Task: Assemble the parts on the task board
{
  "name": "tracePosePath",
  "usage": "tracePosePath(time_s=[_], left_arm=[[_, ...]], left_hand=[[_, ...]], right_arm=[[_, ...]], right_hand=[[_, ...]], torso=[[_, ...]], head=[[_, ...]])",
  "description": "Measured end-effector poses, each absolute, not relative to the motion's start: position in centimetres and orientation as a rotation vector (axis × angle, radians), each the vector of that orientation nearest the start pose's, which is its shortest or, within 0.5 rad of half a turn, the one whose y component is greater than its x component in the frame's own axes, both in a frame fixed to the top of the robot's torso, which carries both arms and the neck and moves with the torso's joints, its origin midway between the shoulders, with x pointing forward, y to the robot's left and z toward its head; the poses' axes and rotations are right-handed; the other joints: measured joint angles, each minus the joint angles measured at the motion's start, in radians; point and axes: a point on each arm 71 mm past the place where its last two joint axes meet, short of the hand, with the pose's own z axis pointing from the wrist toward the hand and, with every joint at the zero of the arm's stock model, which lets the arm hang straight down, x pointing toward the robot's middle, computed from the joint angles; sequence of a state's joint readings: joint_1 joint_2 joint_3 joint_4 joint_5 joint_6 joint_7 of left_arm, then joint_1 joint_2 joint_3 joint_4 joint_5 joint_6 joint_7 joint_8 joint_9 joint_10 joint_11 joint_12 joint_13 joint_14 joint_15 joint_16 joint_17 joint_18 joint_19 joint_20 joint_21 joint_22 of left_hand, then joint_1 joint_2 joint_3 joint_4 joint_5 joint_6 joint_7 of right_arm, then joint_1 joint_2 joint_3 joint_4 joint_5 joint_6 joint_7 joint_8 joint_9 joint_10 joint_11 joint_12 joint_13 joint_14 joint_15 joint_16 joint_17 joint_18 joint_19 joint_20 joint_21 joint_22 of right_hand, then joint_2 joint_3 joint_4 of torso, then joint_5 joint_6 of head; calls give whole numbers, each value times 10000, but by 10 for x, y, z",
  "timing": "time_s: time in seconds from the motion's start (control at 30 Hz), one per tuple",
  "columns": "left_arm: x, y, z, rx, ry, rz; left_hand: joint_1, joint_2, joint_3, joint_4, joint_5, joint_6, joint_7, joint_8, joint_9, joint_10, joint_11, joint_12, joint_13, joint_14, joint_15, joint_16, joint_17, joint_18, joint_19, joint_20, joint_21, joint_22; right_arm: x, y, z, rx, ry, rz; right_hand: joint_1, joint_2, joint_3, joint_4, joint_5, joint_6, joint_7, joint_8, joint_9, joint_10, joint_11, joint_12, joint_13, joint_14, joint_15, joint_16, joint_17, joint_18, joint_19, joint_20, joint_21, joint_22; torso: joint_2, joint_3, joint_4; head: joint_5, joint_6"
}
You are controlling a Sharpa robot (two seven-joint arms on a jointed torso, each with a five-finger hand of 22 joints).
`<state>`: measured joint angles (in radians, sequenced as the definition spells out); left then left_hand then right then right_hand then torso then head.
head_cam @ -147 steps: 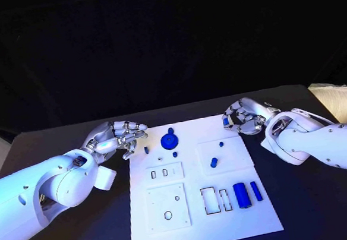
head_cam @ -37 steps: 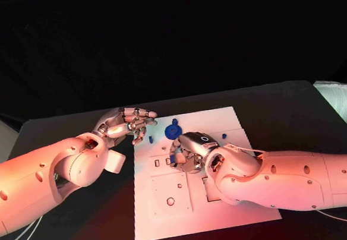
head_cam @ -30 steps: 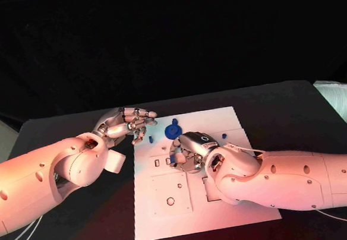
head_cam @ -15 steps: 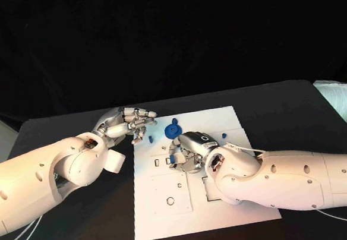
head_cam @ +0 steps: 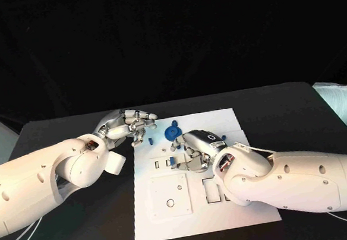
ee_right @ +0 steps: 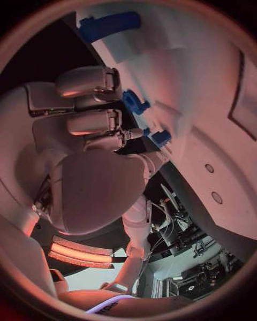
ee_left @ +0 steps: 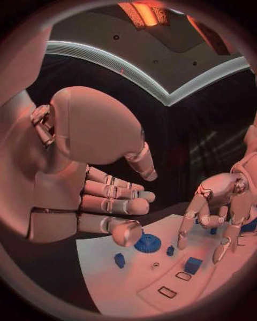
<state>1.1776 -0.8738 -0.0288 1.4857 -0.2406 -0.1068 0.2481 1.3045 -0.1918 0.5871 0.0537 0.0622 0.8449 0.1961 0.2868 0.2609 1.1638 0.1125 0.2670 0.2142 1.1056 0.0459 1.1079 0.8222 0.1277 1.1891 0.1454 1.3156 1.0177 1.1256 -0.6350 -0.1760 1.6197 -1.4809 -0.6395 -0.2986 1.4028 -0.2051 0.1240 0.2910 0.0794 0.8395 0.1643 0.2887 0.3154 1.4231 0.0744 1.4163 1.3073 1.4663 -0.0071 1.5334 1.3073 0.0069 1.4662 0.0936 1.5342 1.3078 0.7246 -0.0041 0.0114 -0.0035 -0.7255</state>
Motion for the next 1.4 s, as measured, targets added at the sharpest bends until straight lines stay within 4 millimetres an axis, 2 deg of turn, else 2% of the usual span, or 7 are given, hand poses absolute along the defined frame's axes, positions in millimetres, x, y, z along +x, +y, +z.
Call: tracePosePath(time_s=[0.37,0.53,0.87,0.97,1.2,1.3,1.4], left_arm=[[487,221,-198,-8638,17604,-14464],[488,223,-202,-8144,18414,-13549],[486,213,-212,-6517,21016,-11247],[485,208,-214,-6052,21717,-10486],[485,196,-216,-5133,22771,-8700],[485,189,-216,-4763,23057,-8028],[486,181,-217,-4376,23335,-7395]], left_hand=[[-640,235,-457,541,0,-214,-215,1100,525,-1032,-261,5114,3486,3548,-230,4066,4831,-526,2045,-215,1452,2729],[-786,364,-505,847,0,-192,-340,1786,873,-560,-378,7248,5197,3616,-298,4597,4860,-680,2546,-342,1745,2906],[-913,413,-420,1066,0,-302,-449,2013,1007,1060,-444,9558,7915,3613,-371,4597,4859,-831,2710,-395,1931,2905],[-1008,507,-393,1179,0,-302,-449,2013,1007,1381,-444,9938,8407,3614,-371,4597,4859,-831,2709,-396,1931,2905],[-1423,593,-489,1527,0,-226,-523,2071,1073,1576,-467,10194,8760,3582,-418,4597,4858,-830,2745,-431,1931,2904],[-1687,594,-587,1734,0,-120,-629,2281,1265,1584,-524,10194,8731,3614,-478,4597,4858,-829,2780,-467,1931,2904],[-1916,590,-720,1890,0,-120,-629,2447,1438,1513,-594,10151,8567,3600,-536,4597,4858,-829,2762,-528,1931,2903]], right_arm=[[428,-112,-197,-575,15145,10167],[451,-135,-182,504,15118,10783],[505,-203,-163,4536,14856,10987],[512,-219,-157,5464,14663,11143],[517,-236,-151,6340,14366,11344],[516,-241,-149,6355,14304,11283],[515,-243,-148,6223,14259,11147]], right_hand=[[747,404,331,-131,255,-1,0,-36,-41,-580,53,-600,8,-40,39,-552,0,491,-47,102,-2186,-2],[1305,244,1659,-6,630,83,-44,-51,-123,-3687,176,-6188,-4326,-1968,11,-5898,-5443,1663,-2795,33,-9663,-3777],[718,-554,4453,-725,814,215,540,-584,-257,-3222,674,-12515,-10721,-4179,1075,-12707,-9267,1711,-4742,1085,-14586,-8397],[405,-492,4660,-1110,815,72,551,-685,-258,-3124,775,-13064,-11605,-4234,1167,-13337,-9803,1711,-4591,1262,-14685,-9321],[87,-267,4036,-1845,814,789,176,-472,-117,-1498,252,-12614,-11897,-2007,437,-12564,-9542,1711,-1877,374,-13328,-9235],[-210,-369,3710,-2001,814,1173,-167,-369,-81,-620,-178,-11856,-11243,-816,-21,-11314,-8423,1710,-1061,-41,-12347,-8605],[-483,-539,3599,-2057,960,1316,-373,-312,-81,-414,-416,-10104,-9393,-254,-273,-7993,-5236,1286,-422,-290,-8490,-5219]], torso=[[-160,26,-67],[-275,52,-105],[-473,81,-120],[-487,92,-122],[-477,105,-120],[-471,112,-118],[-461,114,-115]], head=[[67,50],[110,85],[212,34],[231,2],[272,-71],[290,-108],[309,-144]])
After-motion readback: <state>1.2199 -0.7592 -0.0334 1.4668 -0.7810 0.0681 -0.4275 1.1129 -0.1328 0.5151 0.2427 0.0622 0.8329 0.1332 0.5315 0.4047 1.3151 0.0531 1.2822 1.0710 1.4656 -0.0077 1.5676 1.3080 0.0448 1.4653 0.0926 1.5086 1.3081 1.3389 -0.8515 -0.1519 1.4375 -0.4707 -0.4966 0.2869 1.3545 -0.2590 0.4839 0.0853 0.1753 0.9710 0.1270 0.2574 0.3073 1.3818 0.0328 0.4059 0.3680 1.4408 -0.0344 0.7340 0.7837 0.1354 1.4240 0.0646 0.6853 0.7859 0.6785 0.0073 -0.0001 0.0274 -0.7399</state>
